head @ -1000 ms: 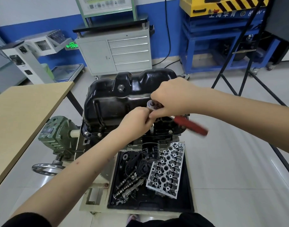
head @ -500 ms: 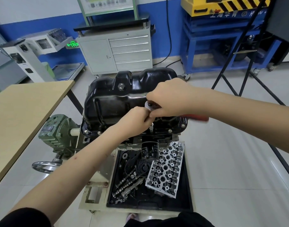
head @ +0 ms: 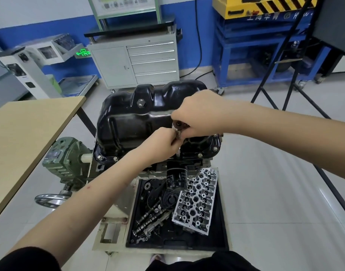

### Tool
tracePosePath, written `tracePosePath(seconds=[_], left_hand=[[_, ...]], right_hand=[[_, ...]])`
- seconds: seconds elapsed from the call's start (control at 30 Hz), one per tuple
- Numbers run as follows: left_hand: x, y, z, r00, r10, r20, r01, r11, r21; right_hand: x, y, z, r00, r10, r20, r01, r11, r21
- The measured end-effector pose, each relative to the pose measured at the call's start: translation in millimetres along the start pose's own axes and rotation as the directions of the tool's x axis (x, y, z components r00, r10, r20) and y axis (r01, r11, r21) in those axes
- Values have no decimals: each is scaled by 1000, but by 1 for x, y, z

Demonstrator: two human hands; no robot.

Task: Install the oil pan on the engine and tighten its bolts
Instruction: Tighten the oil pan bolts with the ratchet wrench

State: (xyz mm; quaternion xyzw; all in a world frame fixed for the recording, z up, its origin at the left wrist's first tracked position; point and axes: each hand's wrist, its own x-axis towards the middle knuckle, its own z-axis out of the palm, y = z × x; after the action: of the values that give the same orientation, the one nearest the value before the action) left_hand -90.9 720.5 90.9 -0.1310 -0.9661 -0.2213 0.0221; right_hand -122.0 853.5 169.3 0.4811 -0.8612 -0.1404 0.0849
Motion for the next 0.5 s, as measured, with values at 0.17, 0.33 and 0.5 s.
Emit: tracePosePath(seconds=[0.17, 0.33, 0.5], left_hand=[[2, -4, -1, 996, 4, 86, -5, 1000, 10], [-1, -5, 1, 1000, -3, 10, 4, 999, -51], [1, -6, 2, 998, 6, 58, -5, 1000, -22]], right_hand=[[0, 4, 0, 991, -132, -18, 131, 990, -58], [-2, 3, 1, 995, 87, 48, -87, 996, -18], [-4, -1, 0, 999, 13, 45, -11, 1000, -24]])
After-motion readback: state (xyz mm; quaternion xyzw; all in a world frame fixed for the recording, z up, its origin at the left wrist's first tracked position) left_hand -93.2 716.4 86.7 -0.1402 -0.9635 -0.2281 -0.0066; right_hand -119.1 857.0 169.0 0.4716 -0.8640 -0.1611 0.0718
